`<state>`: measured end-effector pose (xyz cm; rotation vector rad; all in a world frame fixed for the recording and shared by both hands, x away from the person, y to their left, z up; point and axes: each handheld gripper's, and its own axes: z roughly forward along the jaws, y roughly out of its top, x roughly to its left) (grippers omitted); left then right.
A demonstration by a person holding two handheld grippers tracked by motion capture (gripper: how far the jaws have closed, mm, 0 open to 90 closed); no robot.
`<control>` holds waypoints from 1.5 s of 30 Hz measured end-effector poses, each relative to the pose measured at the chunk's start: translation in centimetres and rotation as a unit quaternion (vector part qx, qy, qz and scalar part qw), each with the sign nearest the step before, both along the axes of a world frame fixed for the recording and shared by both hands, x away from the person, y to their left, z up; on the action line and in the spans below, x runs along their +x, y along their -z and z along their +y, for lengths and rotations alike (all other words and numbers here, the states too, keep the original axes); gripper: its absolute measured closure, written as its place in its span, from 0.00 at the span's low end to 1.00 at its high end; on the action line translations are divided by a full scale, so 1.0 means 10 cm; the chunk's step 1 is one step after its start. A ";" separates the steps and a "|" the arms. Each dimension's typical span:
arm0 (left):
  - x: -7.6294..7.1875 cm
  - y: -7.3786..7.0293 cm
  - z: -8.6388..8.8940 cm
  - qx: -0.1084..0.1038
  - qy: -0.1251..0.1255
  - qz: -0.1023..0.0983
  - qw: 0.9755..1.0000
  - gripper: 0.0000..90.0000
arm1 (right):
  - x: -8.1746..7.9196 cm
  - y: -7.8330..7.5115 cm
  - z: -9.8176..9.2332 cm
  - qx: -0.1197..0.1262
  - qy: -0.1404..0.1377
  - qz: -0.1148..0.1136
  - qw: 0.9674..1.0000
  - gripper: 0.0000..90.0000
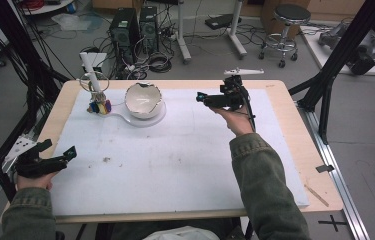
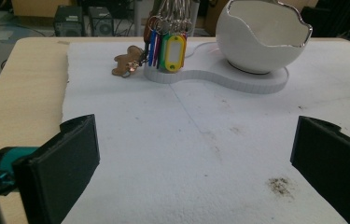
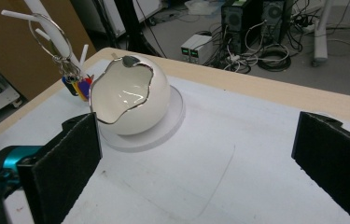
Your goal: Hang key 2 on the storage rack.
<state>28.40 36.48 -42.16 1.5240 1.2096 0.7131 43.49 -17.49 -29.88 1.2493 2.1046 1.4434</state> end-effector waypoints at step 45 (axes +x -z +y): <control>-0.03 0.01 0.01 0.001 -0.004 0.007 1.000 0.02 | -0.68 0.89 -1.02 -0.016 0.080 -0.029 0.996 0.01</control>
